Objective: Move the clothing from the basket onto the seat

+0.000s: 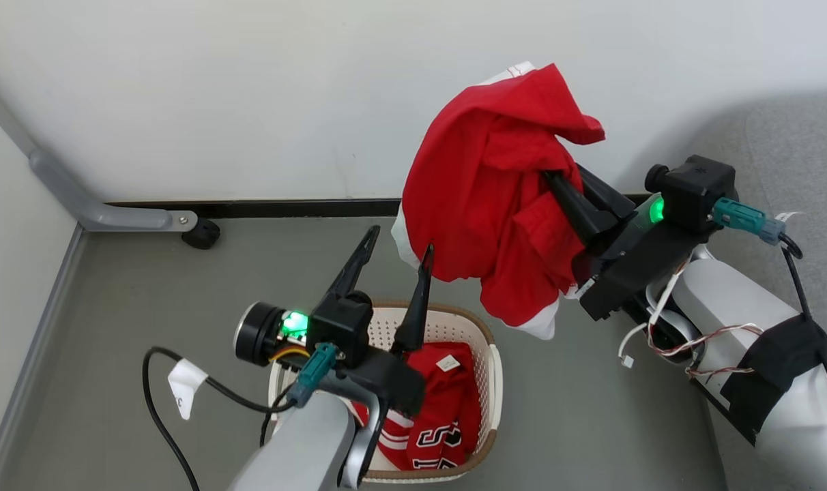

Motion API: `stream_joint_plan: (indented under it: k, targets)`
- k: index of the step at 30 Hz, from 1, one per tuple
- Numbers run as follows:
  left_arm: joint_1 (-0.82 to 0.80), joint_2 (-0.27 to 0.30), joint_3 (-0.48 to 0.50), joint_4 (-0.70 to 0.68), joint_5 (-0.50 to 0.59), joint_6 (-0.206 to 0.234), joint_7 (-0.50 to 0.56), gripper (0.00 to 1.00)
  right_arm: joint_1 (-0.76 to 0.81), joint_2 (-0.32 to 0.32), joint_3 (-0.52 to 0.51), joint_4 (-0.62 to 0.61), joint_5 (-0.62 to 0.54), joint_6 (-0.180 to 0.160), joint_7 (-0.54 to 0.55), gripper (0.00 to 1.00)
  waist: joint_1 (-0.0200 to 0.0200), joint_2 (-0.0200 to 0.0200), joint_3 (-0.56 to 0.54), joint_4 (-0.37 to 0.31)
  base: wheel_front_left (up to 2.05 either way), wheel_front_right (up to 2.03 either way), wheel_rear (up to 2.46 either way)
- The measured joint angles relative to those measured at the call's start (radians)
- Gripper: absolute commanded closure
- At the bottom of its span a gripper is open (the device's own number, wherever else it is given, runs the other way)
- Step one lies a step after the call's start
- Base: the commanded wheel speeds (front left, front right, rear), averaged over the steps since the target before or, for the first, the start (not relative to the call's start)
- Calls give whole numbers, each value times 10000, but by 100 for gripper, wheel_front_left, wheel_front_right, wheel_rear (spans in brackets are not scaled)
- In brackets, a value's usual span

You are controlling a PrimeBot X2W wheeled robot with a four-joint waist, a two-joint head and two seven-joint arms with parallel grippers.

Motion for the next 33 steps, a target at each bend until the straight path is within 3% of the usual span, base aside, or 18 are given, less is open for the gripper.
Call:
stream_joint_plan:
  k: [14,33]
  targets:
    - [723,19,-813,-113,-125,-201,0,0,1,-128,-228,171,0,0,-2,100,0,0,-104,-794,0,0,0]
    - [-62,71,-2217,-380,-817,-182,0,0,-54,-813,-907,403,125,0,-2,100,0,0,173,-3081,0,0,0]
